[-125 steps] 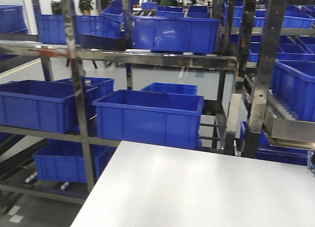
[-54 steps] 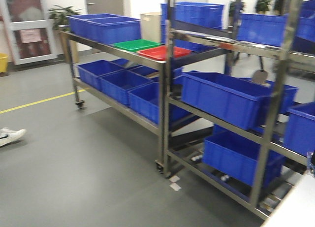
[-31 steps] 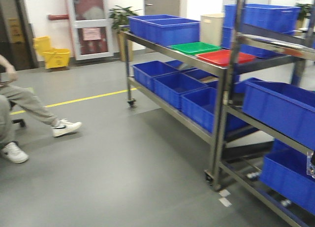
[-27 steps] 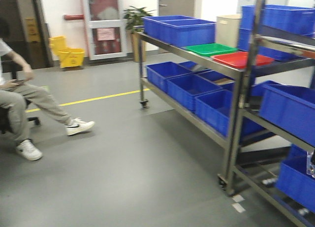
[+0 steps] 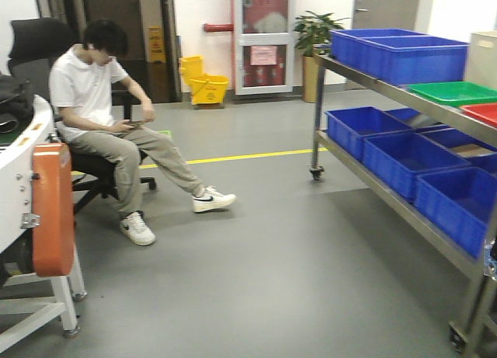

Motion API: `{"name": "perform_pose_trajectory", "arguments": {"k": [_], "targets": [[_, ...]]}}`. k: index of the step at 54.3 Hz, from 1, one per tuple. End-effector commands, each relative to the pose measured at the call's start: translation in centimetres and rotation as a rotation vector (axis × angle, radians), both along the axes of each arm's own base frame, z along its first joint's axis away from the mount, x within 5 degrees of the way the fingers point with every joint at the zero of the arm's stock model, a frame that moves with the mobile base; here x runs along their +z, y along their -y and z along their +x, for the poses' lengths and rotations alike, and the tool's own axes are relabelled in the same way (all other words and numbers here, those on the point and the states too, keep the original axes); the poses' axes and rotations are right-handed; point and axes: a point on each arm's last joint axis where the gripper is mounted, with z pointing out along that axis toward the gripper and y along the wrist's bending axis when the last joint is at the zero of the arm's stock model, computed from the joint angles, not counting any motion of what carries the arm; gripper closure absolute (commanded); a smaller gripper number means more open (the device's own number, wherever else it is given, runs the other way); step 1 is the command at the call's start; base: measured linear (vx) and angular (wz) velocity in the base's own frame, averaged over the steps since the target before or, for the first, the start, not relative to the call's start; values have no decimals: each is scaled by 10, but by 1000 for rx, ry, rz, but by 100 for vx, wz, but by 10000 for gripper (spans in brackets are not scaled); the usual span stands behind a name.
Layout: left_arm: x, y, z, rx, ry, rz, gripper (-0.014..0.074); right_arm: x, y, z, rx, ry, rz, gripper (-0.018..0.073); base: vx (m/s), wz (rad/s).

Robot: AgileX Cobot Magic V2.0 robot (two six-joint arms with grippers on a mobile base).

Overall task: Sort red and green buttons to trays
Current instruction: 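Drive the base, holding both buttons, to the green and red trays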

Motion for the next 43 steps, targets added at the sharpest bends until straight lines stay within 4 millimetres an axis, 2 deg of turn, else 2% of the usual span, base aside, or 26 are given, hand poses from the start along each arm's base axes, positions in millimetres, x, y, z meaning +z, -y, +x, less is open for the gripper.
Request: {"name": "perform_pose_trajectory", "arguments": {"k": [1, 23, 43], "targets": [[19, 1, -1, -4, 120, -34, 602, 15, -4, -2, 43, 75, 4, 566, 26, 36], [19, 0, -2, -4, 121, -34, 602, 15, -4, -2, 42, 75, 4, 566, 31, 29], [19, 0, -2, -4, 122, -35, 602, 15, -4, -2, 42, 74, 4, 566, 39, 8]]}}
